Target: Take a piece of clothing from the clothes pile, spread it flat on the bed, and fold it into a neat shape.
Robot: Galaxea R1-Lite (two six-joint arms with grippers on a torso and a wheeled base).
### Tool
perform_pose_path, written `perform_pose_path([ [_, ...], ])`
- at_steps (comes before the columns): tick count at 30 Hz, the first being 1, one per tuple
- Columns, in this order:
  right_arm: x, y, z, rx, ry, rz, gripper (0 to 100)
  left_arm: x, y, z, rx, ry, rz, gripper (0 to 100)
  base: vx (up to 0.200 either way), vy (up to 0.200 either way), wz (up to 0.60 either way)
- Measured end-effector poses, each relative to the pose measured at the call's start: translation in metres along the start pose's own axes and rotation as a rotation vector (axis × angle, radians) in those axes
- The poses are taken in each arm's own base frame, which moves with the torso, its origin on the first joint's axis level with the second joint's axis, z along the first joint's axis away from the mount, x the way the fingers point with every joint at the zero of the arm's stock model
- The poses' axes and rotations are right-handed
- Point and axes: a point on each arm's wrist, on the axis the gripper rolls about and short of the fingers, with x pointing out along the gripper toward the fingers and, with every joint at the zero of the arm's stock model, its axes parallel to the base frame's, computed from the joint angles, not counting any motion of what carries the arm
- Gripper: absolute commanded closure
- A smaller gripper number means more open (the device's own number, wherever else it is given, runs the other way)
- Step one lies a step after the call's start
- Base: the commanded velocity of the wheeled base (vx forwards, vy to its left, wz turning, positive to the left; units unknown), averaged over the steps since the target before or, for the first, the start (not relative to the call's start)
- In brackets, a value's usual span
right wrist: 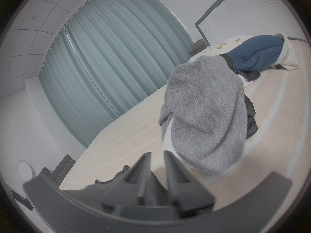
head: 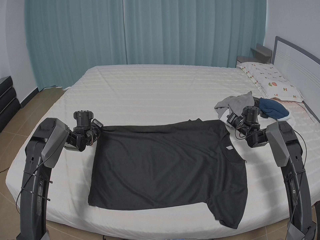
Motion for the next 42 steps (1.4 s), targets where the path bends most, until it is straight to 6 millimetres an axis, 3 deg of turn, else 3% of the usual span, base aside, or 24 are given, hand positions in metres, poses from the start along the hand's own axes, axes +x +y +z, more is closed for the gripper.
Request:
perform_pose_path([
  [9, -0.013, -0.008, -0.019, 0.009, 0.094, -0.051, 0, -0.001, 0.002, -0.001, 0.000, 0.002, 0.012, 0, 0.000, 0.000, 0.00],
  [17, -0.061, -0.011, -0.024, 0.058, 0.222, -0.101, 0, -0.027, 0.001, 0.004, -0.012, 0.011, 0.033, 0, 0.000, 0.000, 0.00],
  [26, -0.149, 0.010, -0.012, 0.164, 0.348, -0.111, 0, -0.081, 0.007, 0.004, -0.023, 0.077, 0.080, 0, -0.044, 0.000, 0.00],
  [35, -0.233, 0.030, -0.012, 0.258, 0.440, -0.126, 0, -0.155, 0.037, -0.019, -0.028, 0.219, 0.146, 0, -0.200, 0.000, 0.00],
  [42, -0.284, 0.034, -0.021, 0.301, 0.496, -0.144, 0, -0.213, 0.049, -0.038, -0.019, 0.309, 0.166, 0, -0.200, 0.000, 0.00],
])
